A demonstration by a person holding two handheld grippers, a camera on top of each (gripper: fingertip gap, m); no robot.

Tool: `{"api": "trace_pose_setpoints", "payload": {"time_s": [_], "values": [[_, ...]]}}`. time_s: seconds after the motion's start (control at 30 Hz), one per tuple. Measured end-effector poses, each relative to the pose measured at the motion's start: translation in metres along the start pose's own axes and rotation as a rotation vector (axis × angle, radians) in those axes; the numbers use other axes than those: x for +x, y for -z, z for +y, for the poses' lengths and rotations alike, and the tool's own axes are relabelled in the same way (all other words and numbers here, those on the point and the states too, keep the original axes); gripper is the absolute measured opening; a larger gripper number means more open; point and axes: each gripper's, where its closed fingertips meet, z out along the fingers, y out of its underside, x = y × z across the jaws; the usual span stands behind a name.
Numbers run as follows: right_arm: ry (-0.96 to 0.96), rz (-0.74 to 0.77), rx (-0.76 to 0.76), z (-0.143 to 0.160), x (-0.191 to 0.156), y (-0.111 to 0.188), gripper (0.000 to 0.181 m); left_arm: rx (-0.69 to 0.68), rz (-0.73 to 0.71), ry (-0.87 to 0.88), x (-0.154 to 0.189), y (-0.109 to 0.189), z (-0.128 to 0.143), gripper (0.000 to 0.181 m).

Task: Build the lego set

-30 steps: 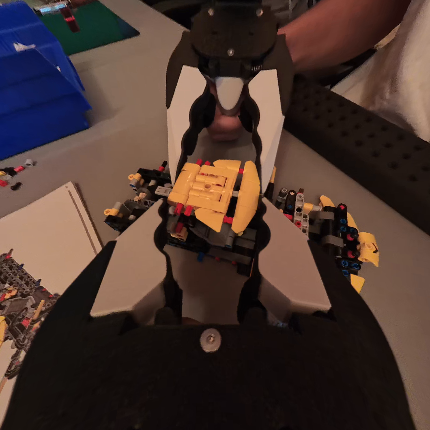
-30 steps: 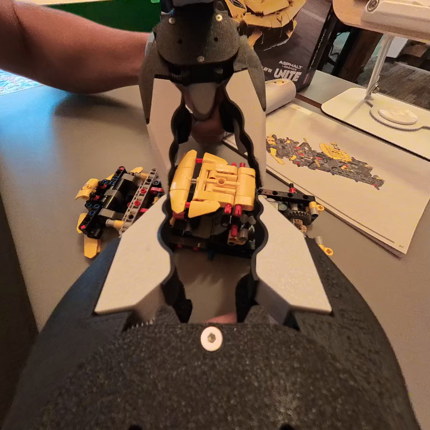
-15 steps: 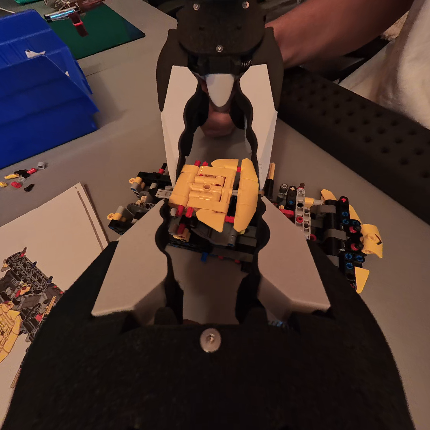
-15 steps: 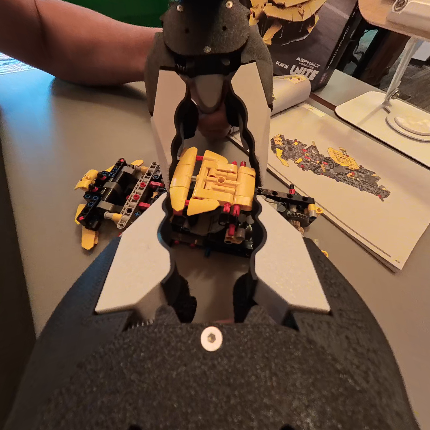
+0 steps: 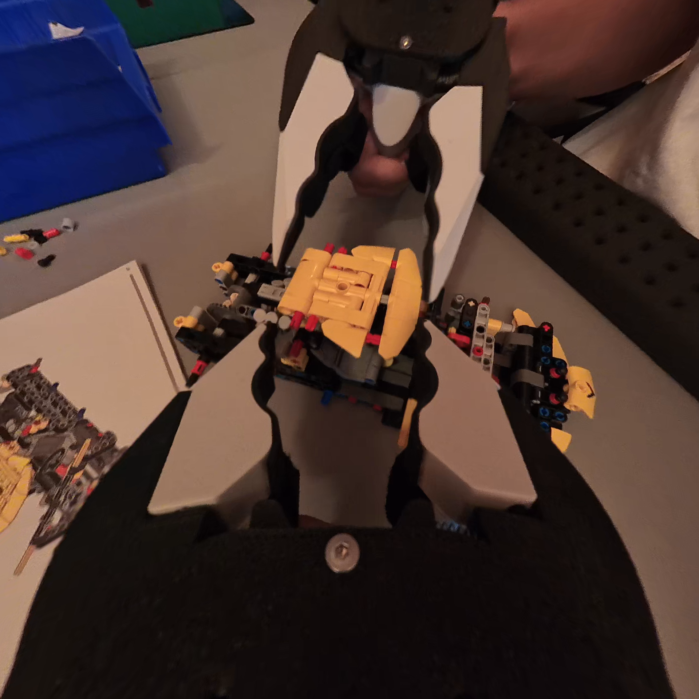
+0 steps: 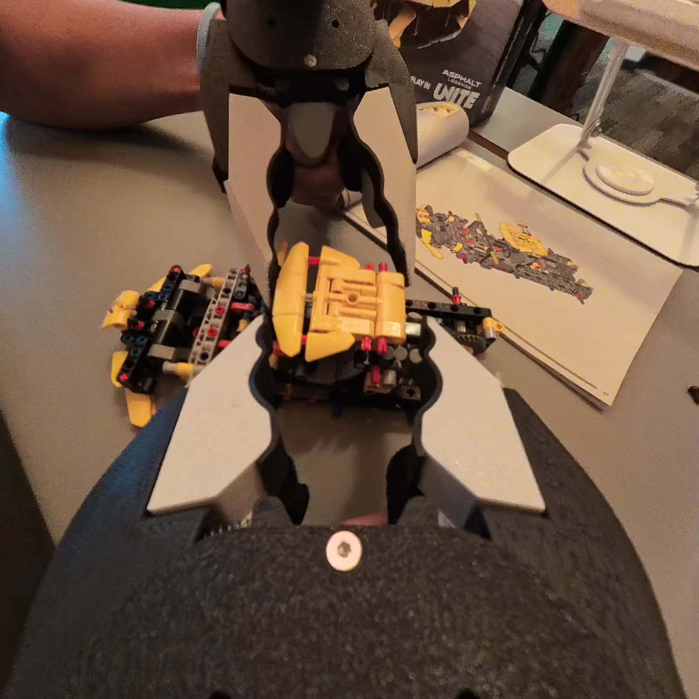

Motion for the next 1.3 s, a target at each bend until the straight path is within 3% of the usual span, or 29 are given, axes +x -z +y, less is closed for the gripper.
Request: {"api": "trace_pose_setpoints", "payload": {"time_s": [0.1,0.23,0.43,0.8,0.9,1.0,1.17,1.3], "values": [[-0.04,0.009,-0.006,-0.011,-0.005,-0.009,0.089,-0.001,-0.007,0.02,-0.004,0.014,0.003,0.074],[-0.104,0.048,-0.082,-0.01,-0.001,-0.023,0.077,-0.022,0.007,0.036,-0.005,0.026,0.006,0.074],[-0.147,0.122,-0.215,-0.006,-0.001,-0.031,0.079,0.043,0.05,0.086,-0.004,0.047,-0.009,0.058],[-0.125,0.123,-0.226,-0.007,0.002,-0.034,0.076,0.001,0.044,0.085,-0.003,0.051,-0.003,0.05],[-0.138,0.114,-0.215,-0.007,0.003,-0.035,0.077,-0.075,0.057,0.104,0.004,0.047,0.008,0.05],[-0.192,0.117,-0.222,-0.007,0.006,-0.033,0.078,-0.117,0.096,0.173,0.033,0.056,0.017,0.05],[-0.239,0.107,-0.139,-0.021,0.003,-0.028,0.077,-0.266,-0.061,0.145,0.081,0.061,0.063,0.051],[-0.21,0.117,-0.168,-0.015,0.005,-0.031,0.077,-0.24,-0.135,0.114,0.085,0.05,0.072,0.051]]}}
